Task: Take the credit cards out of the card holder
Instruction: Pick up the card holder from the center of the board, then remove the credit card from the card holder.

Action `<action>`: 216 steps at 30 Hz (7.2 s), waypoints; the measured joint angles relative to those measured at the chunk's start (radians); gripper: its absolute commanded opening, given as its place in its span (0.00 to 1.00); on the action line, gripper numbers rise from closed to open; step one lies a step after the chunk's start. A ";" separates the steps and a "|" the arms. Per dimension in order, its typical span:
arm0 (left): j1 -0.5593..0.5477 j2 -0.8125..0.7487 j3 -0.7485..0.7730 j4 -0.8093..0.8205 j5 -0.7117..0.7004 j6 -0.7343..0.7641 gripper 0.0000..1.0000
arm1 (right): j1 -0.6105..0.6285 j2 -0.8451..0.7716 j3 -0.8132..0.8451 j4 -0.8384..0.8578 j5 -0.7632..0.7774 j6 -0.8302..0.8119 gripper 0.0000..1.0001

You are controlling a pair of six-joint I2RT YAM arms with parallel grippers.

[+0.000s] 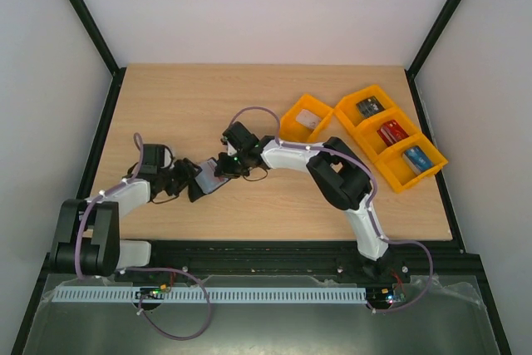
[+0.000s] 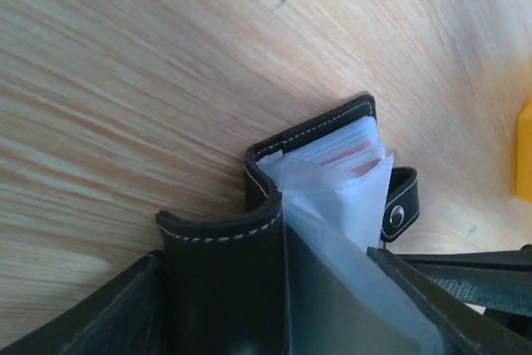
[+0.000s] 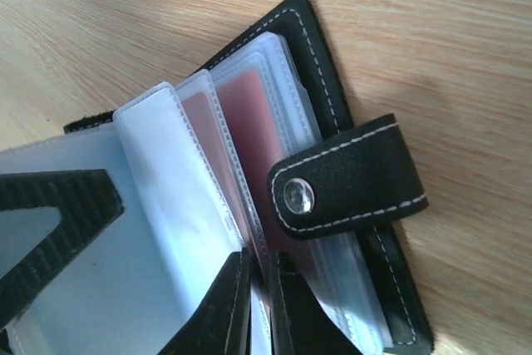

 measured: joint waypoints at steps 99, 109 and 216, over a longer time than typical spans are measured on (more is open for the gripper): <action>-0.160 -0.074 0.814 -0.633 0.321 0.937 0.99 | 0.062 -0.532 -0.002 0.018 0.511 -0.158 0.02; -0.143 -0.074 0.790 -0.588 0.204 0.945 0.65 | 0.030 -0.565 -0.038 0.040 0.374 -0.162 0.02; 0.033 -0.108 0.468 -0.079 0.817 0.300 0.02 | -0.153 -0.615 -0.318 0.524 -0.235 -0.014 0.02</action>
